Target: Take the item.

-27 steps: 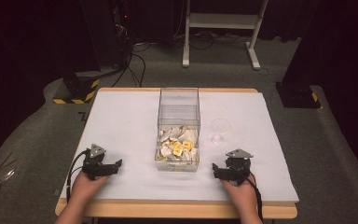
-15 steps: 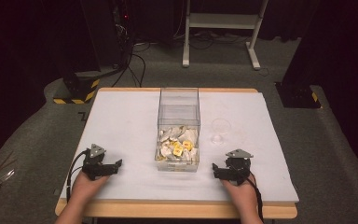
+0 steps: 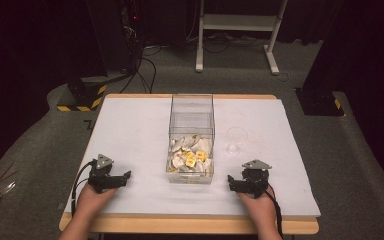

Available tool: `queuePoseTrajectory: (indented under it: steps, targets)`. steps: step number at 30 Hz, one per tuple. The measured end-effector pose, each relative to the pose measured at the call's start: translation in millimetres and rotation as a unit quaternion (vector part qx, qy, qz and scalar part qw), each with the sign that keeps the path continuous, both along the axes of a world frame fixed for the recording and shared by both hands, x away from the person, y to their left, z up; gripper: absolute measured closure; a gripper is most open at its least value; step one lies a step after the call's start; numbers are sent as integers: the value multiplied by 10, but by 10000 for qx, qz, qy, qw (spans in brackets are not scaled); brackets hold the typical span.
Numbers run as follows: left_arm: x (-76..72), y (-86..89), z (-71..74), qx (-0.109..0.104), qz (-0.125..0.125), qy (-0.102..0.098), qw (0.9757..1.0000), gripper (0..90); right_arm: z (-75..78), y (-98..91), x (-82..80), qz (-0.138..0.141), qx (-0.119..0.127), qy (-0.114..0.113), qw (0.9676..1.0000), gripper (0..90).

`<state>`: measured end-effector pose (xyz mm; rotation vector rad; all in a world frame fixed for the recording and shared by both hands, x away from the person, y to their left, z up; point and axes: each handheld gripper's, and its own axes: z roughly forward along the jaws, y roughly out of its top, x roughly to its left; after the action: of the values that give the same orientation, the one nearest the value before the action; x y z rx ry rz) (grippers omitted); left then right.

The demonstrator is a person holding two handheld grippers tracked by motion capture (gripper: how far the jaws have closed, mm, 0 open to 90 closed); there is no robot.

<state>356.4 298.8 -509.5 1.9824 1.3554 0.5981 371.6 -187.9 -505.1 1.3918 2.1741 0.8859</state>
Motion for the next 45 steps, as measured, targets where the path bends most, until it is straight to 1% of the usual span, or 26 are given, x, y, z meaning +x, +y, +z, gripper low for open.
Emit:
queuePoseTrajectory:
  steps: [5, 8, 9, 10, 15, 21, 29, 34, 38, 41, 43, 45]
  targets:
    - [0, 0, 0, -1, 1, 1, 10000, 139, 4, -14, 2, 26, 64, -17, 10000, 89]
    - [1, 0, 0, 0, 0, -1, 10000, 139, 23, -19, -14, 44, 15, -143, 9999, 89]
    - [1, 0, 0, 0, 0, -1, 10000, 139, 23, -19, -14, 44, 15, -143, 9999, 89]
    - [2, 0, 0, -1, 0, -1, 10000, 139, 36, -26, -22, 42, 65, -172, 9998, 89]
    - [1, 0, 0, -2, 0, -1, 10000, 139, 56, -25, -37, 56, 104, -203, 9997, 90]
    - [1, 0, 0, -4, 2, 1, 10000, 139, 104, -22, -65, 77, 161, -335, 9993, 104]
    - [1, 0, 0, -6, 3, 1, 10000, 139, 117, -19, -74, 100, 154, -399, 9990, 106]
    - [1, 0, 0, -3, 2, -2, 10000, 139, 146, -15, -81, 159, 146, -505, 9985, 106]
    - [1, 0, 0, -4, 3, -2, 10000, 139, 174, -14, -89, 174, 245, -566, 9979, 106]
    - [2, 0, 0, -4, 2, -2, 10000, 139, 209, -19, -97, 181, 297, -648, 9973, 106]
    - [2, 0, 0, -4, 3, -1, 10000, 139, 219, -20, -99, 194, 307, -663, 9971, 106]
    - [1, 2, 1, 9, -9, 7, 10000, 139, 259, -15, -112, 228, 345, -720, 9965, 109]
